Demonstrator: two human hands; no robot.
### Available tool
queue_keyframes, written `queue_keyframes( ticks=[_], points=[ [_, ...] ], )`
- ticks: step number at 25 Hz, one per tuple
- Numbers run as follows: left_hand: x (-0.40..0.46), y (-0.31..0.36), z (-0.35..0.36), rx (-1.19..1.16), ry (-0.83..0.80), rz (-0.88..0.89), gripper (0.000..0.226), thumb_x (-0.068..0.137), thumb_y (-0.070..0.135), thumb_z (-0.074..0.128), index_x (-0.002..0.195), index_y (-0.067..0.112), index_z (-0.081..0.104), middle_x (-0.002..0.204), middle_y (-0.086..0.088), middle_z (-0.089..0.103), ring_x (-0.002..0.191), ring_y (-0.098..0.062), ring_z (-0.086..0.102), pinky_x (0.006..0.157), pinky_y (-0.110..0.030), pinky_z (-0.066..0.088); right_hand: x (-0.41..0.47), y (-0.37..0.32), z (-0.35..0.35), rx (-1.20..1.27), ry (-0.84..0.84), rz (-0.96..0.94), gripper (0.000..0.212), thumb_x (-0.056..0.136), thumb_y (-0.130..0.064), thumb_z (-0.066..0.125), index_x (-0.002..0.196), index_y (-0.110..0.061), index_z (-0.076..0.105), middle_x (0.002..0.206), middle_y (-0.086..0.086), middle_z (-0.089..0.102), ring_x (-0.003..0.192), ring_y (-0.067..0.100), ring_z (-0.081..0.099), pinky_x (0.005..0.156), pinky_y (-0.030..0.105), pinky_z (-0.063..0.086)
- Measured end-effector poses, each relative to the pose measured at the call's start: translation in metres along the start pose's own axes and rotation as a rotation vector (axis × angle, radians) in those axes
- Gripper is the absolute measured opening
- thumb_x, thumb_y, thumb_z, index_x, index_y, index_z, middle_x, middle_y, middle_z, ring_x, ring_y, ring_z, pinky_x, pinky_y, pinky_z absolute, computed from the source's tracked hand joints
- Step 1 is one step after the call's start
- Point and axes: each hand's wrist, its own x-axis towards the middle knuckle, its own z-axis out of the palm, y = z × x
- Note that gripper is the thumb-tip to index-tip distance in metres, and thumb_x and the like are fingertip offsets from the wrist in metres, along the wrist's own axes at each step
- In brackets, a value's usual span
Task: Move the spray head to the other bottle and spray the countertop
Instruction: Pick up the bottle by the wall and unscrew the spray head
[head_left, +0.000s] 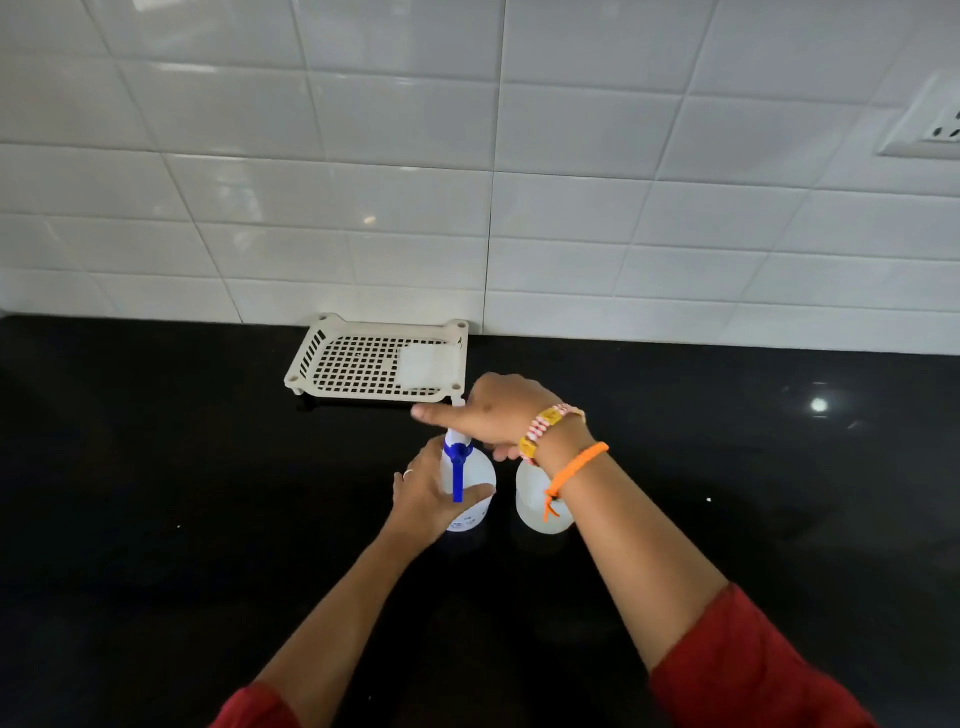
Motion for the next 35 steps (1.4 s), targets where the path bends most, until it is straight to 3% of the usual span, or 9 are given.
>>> queue_keyframes(
  ticks=[7,12,16,18,21,25,27,31,35],
  points=[
    [-0.001,0.010,0.016,-0.240,0.046,-0.043,0.050,0.082,0.030,0.068,0.123,0.022,0.040,0.118,0.002,0.050,0.115,-0.012,0.044,0.096,-0.031,0.041,0.021,-0.025,0.002,-0.417,-0.043,-0.062,0.027,0.077,-0.026,0.070,0.094,-0.007,0.061,0.077,0.006,0.057,0.079,0.023,0.058,0.074,0.031,0.053],
    [-0.001,-0.001,0.002,-0.197,-0.127,0.058,0.052,0.074,0.046,0.064,0.120,0.026,0.050,0.116,0.002,0.059,0.112,-0.012,0.053,0.102,-0.044,0.044,0.014,-0.019,-0.004,-0.710,-0.126,-0.418,0.009,0.080,-0.011,0.067,0.086,-0.004,0.068,0.085,0.012,0.066,0.076,0.023,0.055,0.064,0.029,0.046],
    [0.006,0.007,-0.003,0.029,-0.116,0.031,0.066,0.079,0.038,0.068,0.134,0.024,0.033,0.122,0.008,0.036,0.117,-0.010,0.025,0.110,-0.040,0.024,0.005,0.003,-0.007,-0.843,0.127,-0.547,0.034,0.086,-0.016,0.058,0.117,-0.030,0.064,0.127,0.003,0.054,0.129,0.031,0.035,0.099,0.041,0.037],
    [0.004,0.005,0.001,-0.086,-0.034,0.029,0.068,0.072,0.041,0.072,0.128,0.022,0.039,0.122,0.008,0.043,0.116,-0.010,0.034,0.107,-0.040,0.032,-0.008,0.011,-0.001,-0.752,0.339,-0.361,0.041,0.085,-0.024,0.060,0.126,-0.028,0.054,0.127,0.008,0.048,0.120,0.031,0.040,0.091,0.039,0.039],
    [-0.005,0.007,0.006,-0.236,0.061,-0.034,0.065,0.065,0.046,0.072,0.120,0.025,0.045,0.114,0.008,0.056,0.109,-0.012,0.053,0.089,-0.035,0.049,-0.023,0.004,0.018,-0.366,0.332,-0.039,0.027,0.089,-0.031,0.051,0.111,-0.016,0.057,0.098,0.007,0.058,0.093,0.027,0.059,0.066,0.032,0.041],
    [-0.011,0.013,0.007,-0.136,0.127,-0.015,0.058,0.066,0.057,0.054,0.114,0.026,0.048,0.098,0.008,0.060,0.095,-0.012,0.061,0.066,-0.024,0.046,-0.012,-0.011,0.038,-0.204,0.378,-0.026,0.046,0.086,-0.053,0.050,0.098,-0.008,0.054,0.086,0.008,0.055,0.075,0.025,0.053,0.059,0.031,0.036],
    [-0.013,0.012,0.006,-0.182,0.113,-0.041,0.050,0.070,0.045,0.068,0.112,0.029,0.048,0.102,0.011,0.059,0.099,-0.011,0.058,0.078,-0.030,0.050,-0.007,-0.008,0.033,-0.265,0.282,-0.194,0.037,0.086,-0.032,0.061,0.115,-0.012,0.049,0.090,0.007,0.054,0.078,0.025,0.057,0.060,0.032,0.040],
    [-0.009,0.007,0.002,-0.251,0.028,-0.021,0.057,0.071,0.030,0.078,0.119,0.026,0.049,0.112,0.010,0.059,0.108,-0.010,0.054,0.094,-0.030,0.044,0.003,0.018,0.005,-0.129,0.111,-0.342,0.093,0.079,0.004,0.060,0.148,-0.029,0.007,0.094,0.012,0.067,0.078,0.027,0.063,0.070,0.037,0.053],
    [-0.008,0.010,0.003,-0.276,0.028,-0.011,0.051,0.075,0.023,0.076,0.118,0.024,0.049,0.109,0.007,0.058,0.107,-0.012,0.053,0.091,-0.027,0.043,0.000,0.024,0.008,-0.199,0.218,-0.404,0.034,0.083,0.000,0.058,0.107,-0.022,0.070,0.109,0.001,0.054,0.102,0.016,0.041,0.079,0.030,0.044]
  ],
)
